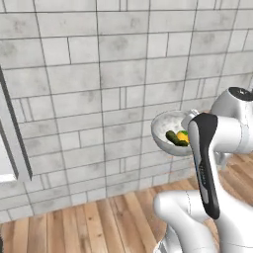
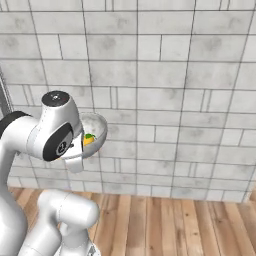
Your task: Place the bowl with the lemon and squash on the second highest shelf of the fridge. Place the bowl with the steaks on the top shelf of the fridge.
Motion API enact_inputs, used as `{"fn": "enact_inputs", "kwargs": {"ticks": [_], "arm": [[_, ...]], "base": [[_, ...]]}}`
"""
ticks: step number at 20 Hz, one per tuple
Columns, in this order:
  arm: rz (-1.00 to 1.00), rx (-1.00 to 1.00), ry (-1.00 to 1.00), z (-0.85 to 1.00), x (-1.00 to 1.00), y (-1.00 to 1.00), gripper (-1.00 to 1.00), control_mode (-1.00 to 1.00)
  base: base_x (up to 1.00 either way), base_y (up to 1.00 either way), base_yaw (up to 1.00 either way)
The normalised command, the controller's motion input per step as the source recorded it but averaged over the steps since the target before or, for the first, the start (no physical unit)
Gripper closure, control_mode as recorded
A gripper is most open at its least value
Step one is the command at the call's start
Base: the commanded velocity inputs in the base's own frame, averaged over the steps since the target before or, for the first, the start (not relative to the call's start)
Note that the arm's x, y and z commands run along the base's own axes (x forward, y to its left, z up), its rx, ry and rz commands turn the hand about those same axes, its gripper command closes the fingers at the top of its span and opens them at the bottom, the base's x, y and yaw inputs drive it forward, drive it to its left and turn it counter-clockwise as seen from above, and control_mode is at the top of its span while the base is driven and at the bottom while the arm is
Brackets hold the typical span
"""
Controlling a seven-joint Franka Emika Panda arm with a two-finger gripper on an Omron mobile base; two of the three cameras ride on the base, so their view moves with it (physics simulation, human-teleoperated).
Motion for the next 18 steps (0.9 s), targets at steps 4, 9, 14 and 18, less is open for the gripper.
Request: {"fn": "enact_inputs", "kwargs": {"ticks": [4,9,14,18], "arm": [[0.0,0.0,0.0,0.0,0.0,0.0,1.0,1.0],[0.0,0.0,0.0,0.0,0.0,0.0,1.0,1.0],[0.0,0.0,0.0,0.0,0.0,0.0,1.0,1.0],[0.0,0.0,0.0,0.0,0.0,0.0,1.0,1.0]], "base": [[0.25,-0.51,0.67],[0.01,-0.22,0.89],[0.0,-0.3,0.88],[0.13,-0.54,0.8]]}}
